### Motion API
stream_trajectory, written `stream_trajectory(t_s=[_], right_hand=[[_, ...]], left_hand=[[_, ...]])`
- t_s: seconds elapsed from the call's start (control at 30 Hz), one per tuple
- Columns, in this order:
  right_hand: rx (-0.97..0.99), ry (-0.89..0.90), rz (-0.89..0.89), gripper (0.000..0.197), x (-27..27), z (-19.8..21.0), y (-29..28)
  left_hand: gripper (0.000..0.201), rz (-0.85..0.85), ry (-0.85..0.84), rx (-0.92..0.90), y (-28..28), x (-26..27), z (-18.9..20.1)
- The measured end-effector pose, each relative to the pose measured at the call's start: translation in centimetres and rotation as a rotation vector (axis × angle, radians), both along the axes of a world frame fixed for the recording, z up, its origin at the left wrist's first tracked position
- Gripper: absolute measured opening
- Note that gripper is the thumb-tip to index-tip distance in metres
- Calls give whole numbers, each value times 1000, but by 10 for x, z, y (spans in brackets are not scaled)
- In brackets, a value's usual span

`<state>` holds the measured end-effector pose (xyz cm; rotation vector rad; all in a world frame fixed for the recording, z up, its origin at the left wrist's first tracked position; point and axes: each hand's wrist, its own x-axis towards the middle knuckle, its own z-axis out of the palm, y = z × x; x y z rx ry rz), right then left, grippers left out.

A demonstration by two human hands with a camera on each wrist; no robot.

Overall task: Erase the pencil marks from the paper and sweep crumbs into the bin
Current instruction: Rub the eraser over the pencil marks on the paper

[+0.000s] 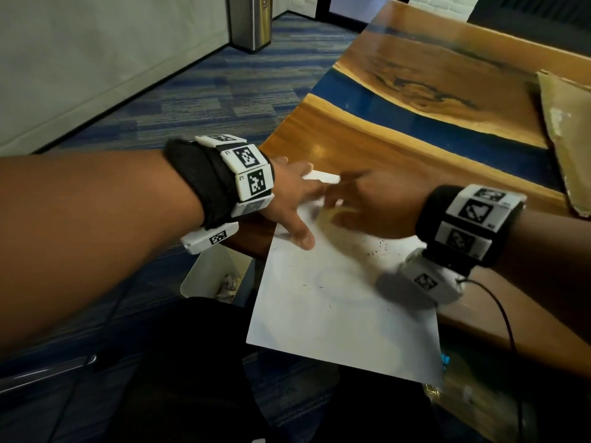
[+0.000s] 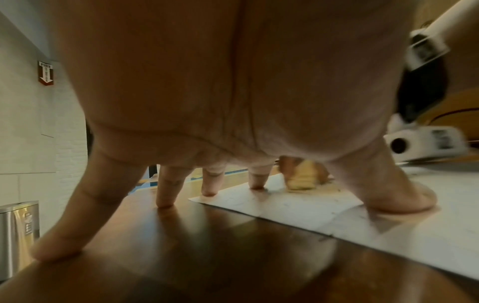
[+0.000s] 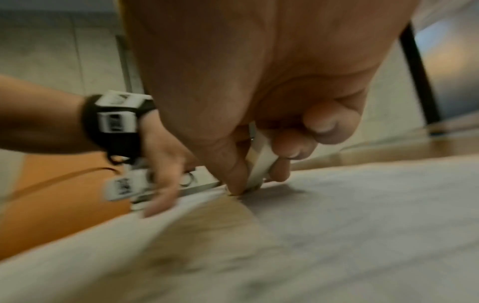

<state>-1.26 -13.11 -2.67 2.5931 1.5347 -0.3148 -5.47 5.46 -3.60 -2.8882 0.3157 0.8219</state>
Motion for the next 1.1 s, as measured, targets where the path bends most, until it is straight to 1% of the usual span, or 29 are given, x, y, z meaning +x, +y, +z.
stream_trajectory(t_s=[0.07,0.1,0.2,0.27,0.33,0.37,0.4,0.43,0.47,0.53,0.57,0.6,0.67,0.7,0.73,0.77,0.83,0.87,0.9,0.93,1.0,1.03,1.07,1.1], right_hand=[[-39,-81,-146,26,17,0,-2],[-59,-112,-184,26,21,0,-2],[-54,-171,-208,26,14,-2,6],[-20,-155,-180,28,1,-4,9],[11,-93,-77,31,-14,-6,10],[19,-60,-18,30,-19,-5,9],[16,-45,16,29,-18,-4,7],[5,-54,4,27,-11,-3,5],[-9,-82,-51,27,-3,-2,2],[-20,-161,-169,30,11,-1,-5],[-18,-183,-175,31,12,-3,-7],[-1,-169,-125,30,6,-4,-6],[34,-49,76,27,-14,-4,-3],[39,11,148,26,-18,-5,-2],[26,37,150,26,-16,-3,-1],[12,21,80,27,-6,-2,-2],[-22,-113,-119,27,13,1,-6],[-37,-182,-170,27,17,-1,-8],[-18,-205,-143,25,13,-3,-8],[14,-182,-62,24,5,-4,-6],[51,-54,130,22,-13,-6,-5],[44,-10,143,22,-13,-6,-6],[39,-10,86,23,-6,-5,-8],[32,-47,-11,24,3,-4,-10]], left_hand=[[119,-4,-1,32,-2,1,1],[120,-6,0,48,-3,1,1],[120,-26,-6,53,-6,2,1],[111,-73,-4,-10,-7,2,1],[95,-120,-17,-117,-6,3,-1],[92,-135,-20,-152,-6,5,-1],[98,-141,-12,-160,-5,6,-2],[106,-141,3,-139,-5,8,-3],[114,-134,16,-103,-5,9,-4],[119,-111,30,-46,-5,10,-4],[119,-105,36,-42,-5,10,-4],[118,-101,46,-55,-5,10,-4],[108,-89,65,-103,-4,9,-4],[103,-84,73,-116,-3,9,-3],[104,-83,77,-116,-4,8,-2],[109,-86,73,-95,-5,8,-1],[116,-90,53,-45,-6,7,1],[117,-86,50,-46,-5,8,-1],[118,-82,52,-61,-4,9,-3],[120,-79,58,-88,-2,11,-6],[126,-98,61,-122,0,13,-9],[127,-100,62,-113,0,13,-9],[125,-94,67,-89,0,13,-8],[122,-88,64,-61,-1,12,-7]])
